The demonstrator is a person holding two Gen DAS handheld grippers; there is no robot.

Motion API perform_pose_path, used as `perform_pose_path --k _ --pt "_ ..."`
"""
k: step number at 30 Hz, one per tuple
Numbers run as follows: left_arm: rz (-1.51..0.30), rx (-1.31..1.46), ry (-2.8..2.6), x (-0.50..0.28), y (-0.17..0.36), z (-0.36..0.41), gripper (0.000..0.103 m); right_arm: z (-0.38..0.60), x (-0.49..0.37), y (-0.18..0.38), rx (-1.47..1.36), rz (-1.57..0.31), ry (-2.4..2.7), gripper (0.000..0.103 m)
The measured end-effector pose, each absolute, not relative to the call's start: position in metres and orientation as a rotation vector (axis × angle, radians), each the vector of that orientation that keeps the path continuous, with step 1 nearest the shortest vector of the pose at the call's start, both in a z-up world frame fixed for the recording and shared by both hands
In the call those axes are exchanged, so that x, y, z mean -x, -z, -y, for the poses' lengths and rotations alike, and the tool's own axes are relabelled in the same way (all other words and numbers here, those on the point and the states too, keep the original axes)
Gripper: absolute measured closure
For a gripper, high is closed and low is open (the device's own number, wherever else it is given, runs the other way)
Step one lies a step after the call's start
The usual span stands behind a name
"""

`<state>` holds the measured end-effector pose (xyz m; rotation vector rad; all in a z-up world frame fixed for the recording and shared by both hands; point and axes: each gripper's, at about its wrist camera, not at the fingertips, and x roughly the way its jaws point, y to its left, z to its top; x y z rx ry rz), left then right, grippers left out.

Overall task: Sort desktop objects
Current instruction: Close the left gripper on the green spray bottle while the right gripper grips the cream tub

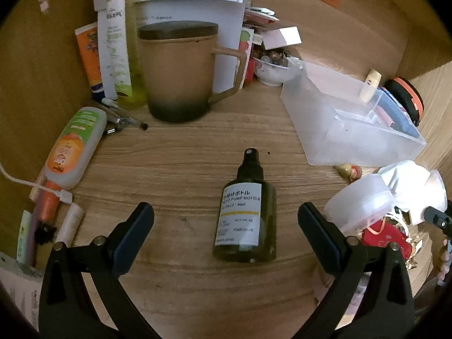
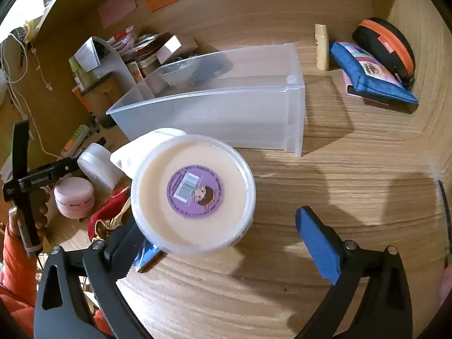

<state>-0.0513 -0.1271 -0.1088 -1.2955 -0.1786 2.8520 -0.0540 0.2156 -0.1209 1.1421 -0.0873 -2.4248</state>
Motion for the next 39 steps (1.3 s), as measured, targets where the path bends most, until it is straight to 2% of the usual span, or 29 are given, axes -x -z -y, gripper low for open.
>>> perform_pose_path --k 6,11,15,22,26,30,37,39 --pt "0.156 1.324 -2.846 0.062 0.112 0.125 0.000 -0.208 0.062 0.125 -1.159 0.048 2.405 0.008" --pt "0.137 1.372 -2.807 0.074 0.119 0.125 0.022 -0.205 0.067 0.128 -1.178 0.041 2.369 0.015" --pt "0.112 1.389 -2.814 0.077 0.121 0.123 0.023 -0.201 0.067 0.131 -1.194 0.033 2.345 0.024" --pt "0.068 1.402 -2.831 0.078 0.122 0.120 0.025 -0.197 0.064 0.132 -1.185 0.017 2.347 0.032" --pt "0.055 1.398 -2.831 0.076 0.121 0.119 0.033 -0.192 0.062 0.131 -1.168 0.024 2.329 0.050" --pt "0.060 1.387 -2.833 0.077 0.121 0.119 0.041 -0.191 0.060 0.131 -1.157 0.034 2.334 0.050" --pt "0.019 1.371 -2.825 0.074 0.119 0.115 0.061 -0.201 0.060 0.131 -1.161 0.058 2.352 0.050" --pt "0.011 1.370 -2.825 0.074 0.119 0.114 0.062 -0.205 0.057 0.129 -1.154 0.060 2.365 0.050"
